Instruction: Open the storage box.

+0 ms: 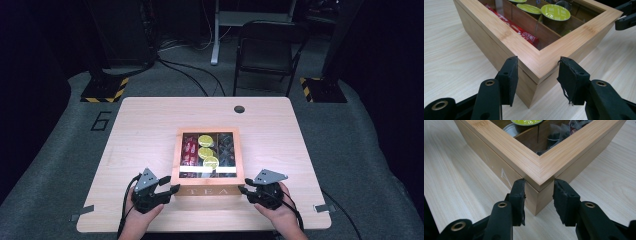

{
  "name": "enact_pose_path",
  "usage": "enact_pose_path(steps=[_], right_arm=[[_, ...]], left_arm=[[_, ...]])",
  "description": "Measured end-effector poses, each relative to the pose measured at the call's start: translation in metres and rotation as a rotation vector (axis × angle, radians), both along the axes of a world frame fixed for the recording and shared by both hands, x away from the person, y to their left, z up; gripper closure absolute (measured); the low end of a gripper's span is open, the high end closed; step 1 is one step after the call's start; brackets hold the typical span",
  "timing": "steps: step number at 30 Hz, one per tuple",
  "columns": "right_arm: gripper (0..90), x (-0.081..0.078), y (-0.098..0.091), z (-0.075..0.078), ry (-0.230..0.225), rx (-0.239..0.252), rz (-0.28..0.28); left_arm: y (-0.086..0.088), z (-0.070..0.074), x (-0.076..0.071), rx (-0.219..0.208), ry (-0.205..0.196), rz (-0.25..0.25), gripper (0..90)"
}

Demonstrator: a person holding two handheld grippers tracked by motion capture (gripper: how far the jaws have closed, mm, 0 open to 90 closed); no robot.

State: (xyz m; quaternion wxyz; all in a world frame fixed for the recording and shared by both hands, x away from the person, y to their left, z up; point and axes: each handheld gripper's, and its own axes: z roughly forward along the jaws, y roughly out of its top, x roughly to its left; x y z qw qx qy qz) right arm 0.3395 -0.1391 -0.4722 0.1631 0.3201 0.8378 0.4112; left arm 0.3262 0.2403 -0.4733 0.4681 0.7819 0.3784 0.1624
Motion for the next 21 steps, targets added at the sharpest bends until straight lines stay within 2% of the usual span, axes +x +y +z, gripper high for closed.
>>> enact_pose_path(steps=[3,5,7,8,10,12,13,19,20,21], right_arm=[[60.6,0.0008,0.0001,0.0,0.006,0.002,0.004],[60.6,0.0014,0.0003,-0.0002,0.007,0.009,0.001],[61.8,0.0006,0.0004,0.0013,0.003,0.005,-0.004],[61.8,0.0006,0.0004,0.0013,0.003,0.005,-0.004],[63.4,0.0013,0.0001,0.0023,-0.002,0.013,0.001],[63.6,0.0006,0.0006,0.0028,0.0,0.014,-0.003],[63.8,0.0006,0.0006,0.0031,-0.007,0.01,-0.004],[63.8,-0.0001,0.0004,0.005,-0.017,0.021,-0.009],[63.7,-0.0003,0.0003,0.0059,-0.02,0.031,-0.012],[63.7,-0.0003,0.0003,0.0059,-0.02,0.031,-0.012]], left_arm=[[0.0009,-0.0001,-0.0006,0.003,0.012,-0.004,51.1],[0.0022,-0.0011,-0.0016,0.024,0.038,-0.019,53.1],[0.0004,-0.0053,-0.003,0.063,0.046,-0.027,55.1],[0.0004,-0.0053,-0.003,0.063,0.046,-0.027,54.7],[-0.0005,-0.0052,-0.0028,0.073,0.039,-0.025,54.4],[-0.0022,-0.0041,-0.0014,0.054,0.029,-0.015,54.2],[-0.0029,-0.0035,-0.0011,0.058,0.02,-0.012,53.7],[-0.0057,-0.0012,0.0025,0.069,0.001,-0.01,46.6],[-0.0071,0.0021,0.0047,0.099,-0.017,-0.02,42.3],[-0.0071,0.0021,0.0047,0.099,-0.017,-0.02,41.8]])
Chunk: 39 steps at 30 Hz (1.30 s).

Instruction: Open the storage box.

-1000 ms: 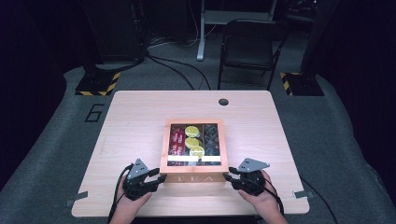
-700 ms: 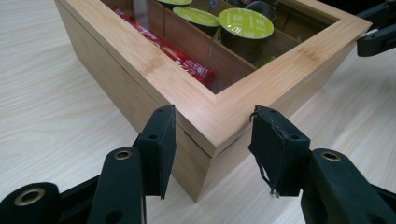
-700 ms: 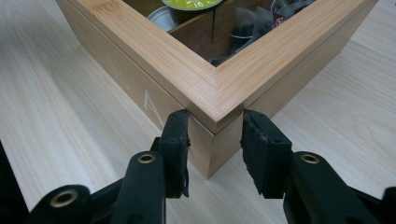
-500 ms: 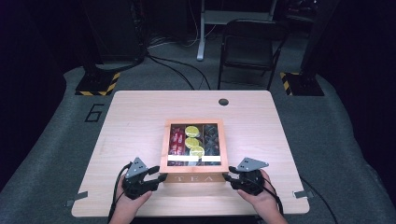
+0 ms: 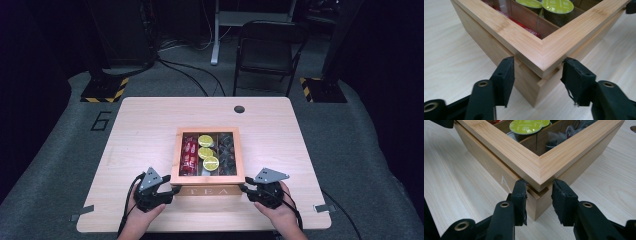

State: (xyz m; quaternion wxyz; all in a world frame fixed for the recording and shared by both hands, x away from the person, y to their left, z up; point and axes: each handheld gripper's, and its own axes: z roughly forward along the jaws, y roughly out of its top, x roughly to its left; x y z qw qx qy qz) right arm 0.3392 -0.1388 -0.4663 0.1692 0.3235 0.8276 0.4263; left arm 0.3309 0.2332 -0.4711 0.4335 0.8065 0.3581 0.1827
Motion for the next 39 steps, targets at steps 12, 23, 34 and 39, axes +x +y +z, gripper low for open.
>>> enact_pose_path(steps=[12,23,34,39], right_arm=[[54.9,0.007,-0.001,0.022,-0.047,0.064,-0.025],[48.3,0.02,0.002,0.052,-0.072,0.059,-0.006],[49.6,0.031,0.003,0.081,-0.117,0.058,-0.004],[50.5,0.04,0.004,0.09,-0.141,0.036,-0.016]], left_arm=[[-0.002,0.023,0.009,-0.058,-0.033,0.042,41.5],[0.0,0.052,0.017,-0.068,-0.047,0.037,40.8],[0.001,0.079,0.028,-0.076,-0.068,0.037,42.4],[0.003,0.091,0.037,-0.1,-0.062,0.036,42.8]])
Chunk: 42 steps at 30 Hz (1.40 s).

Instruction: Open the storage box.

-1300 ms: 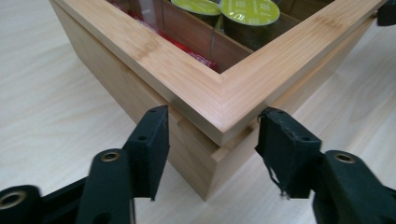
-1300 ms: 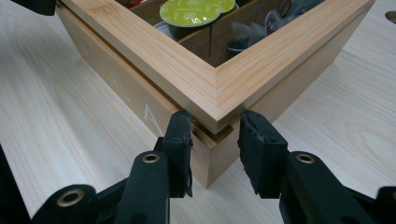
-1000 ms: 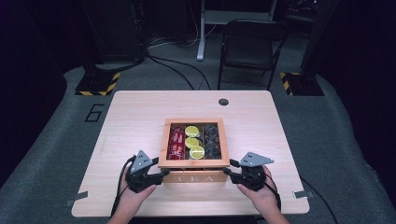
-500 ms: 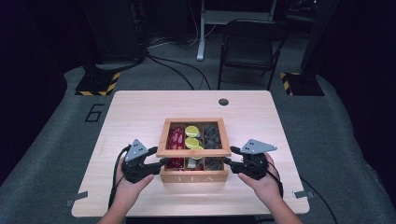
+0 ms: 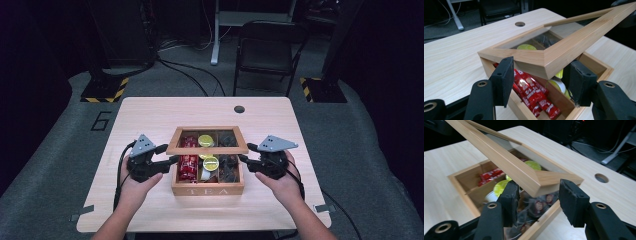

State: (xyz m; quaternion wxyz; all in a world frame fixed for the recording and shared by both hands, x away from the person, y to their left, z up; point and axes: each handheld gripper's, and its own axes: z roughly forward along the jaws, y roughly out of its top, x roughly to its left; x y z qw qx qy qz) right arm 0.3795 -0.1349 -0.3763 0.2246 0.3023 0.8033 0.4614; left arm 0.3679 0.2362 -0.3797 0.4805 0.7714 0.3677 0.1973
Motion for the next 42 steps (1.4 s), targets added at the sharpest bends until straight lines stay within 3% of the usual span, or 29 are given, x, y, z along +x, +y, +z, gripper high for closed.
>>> enact_pose_path(steps=[7,8,18,24,26,29,37,42], right_arm=[[50.9,0.011,0.003,0.005,-0.01,-0.014,-0.007],[51.3,0.013,0.005,0.008,-0.028,-0.033,-0.013],[51.9,0.031,0.008,0.011,-0.024,-0.019,-0.054],[52.4,0.04,0.01,0.011,-0.014,-0.012,-0.074],[58.0,0.044,0.01,0.013,-0.015,-0.003,-0.076],[58.5,0.047,0.011,0.015,-0.023,-0.012,-0.075],[59.0,0.049,0.011,0.018,-0.033,-0.019,-0.079],[59.0,0.053,0.011,0.02,-0.021,-0.011,-0.077]], left_arm=[[0.002,0.011,0.01,-0.035,0.022,0.002,43.0],[0.002,0.013,0.012,-0.036,0.019,0.005,43.0],[0.003,0.032,0.025,-0.044,0.032,0.002,44.6],[0.004,0.035,0.029,-0.056,0.036,0.004,44.6],[0.004,0.036,0.03,-0.056,0.035,0.003,44.6],[0.005,0.038,0.031,-0.064,0.026,0.008,45.5],[0.005,0.039,0.034,-0.047,0.006,0.008,48.0],[0.004,0.034,0.042,-0.032,-0.002,0.04,51.2]])
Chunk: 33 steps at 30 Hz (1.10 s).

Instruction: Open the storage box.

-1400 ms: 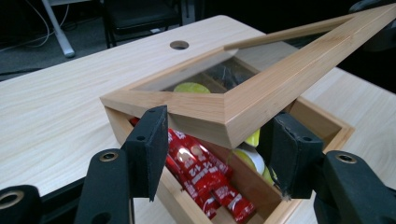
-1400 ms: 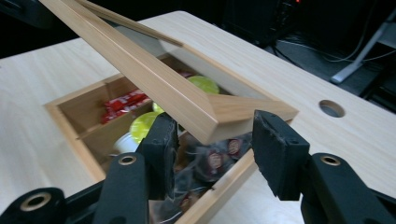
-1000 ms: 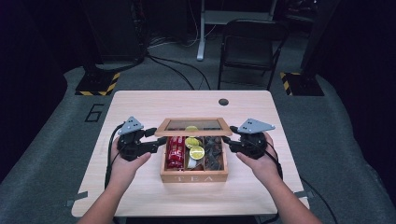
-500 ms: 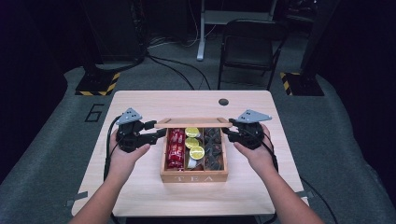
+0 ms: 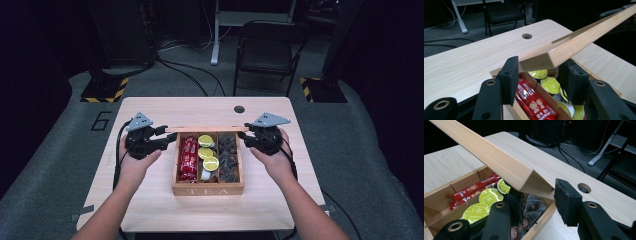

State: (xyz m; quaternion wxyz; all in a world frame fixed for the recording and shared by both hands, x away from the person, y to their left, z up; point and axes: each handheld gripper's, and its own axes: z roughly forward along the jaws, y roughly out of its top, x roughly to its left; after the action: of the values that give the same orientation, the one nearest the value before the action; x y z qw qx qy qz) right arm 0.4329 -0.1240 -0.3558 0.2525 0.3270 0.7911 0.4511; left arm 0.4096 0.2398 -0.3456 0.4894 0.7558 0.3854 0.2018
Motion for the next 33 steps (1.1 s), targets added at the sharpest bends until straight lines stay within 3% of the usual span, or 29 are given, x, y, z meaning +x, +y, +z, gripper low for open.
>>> enact_pose_path(steps=[11,18,24,33], right_arm=[[59.2,0.008,0.0,0.005,-0.002,0.014,-0.003],[58.3,0.016,-0.002,0.008,0.018,0.05,0.004],[57.7,0.02,0.0,0.012,0.005,0.023,0.003],[56.4,0.035,0.004,0.0,0.032,0.026,-0.03]], left_arm=[[-0.003,-0.002,0.012,0.035,-0.031,0.032,58.8],[-0.004,-0.001,0.018,0.022,-0.04,0.048,59.8],[-0.004,0.003,0.024,0.01,-0.027,0.052,59.8],[-0.004,0.008,0.031,0.014,-0.023,0.055,59.9]])
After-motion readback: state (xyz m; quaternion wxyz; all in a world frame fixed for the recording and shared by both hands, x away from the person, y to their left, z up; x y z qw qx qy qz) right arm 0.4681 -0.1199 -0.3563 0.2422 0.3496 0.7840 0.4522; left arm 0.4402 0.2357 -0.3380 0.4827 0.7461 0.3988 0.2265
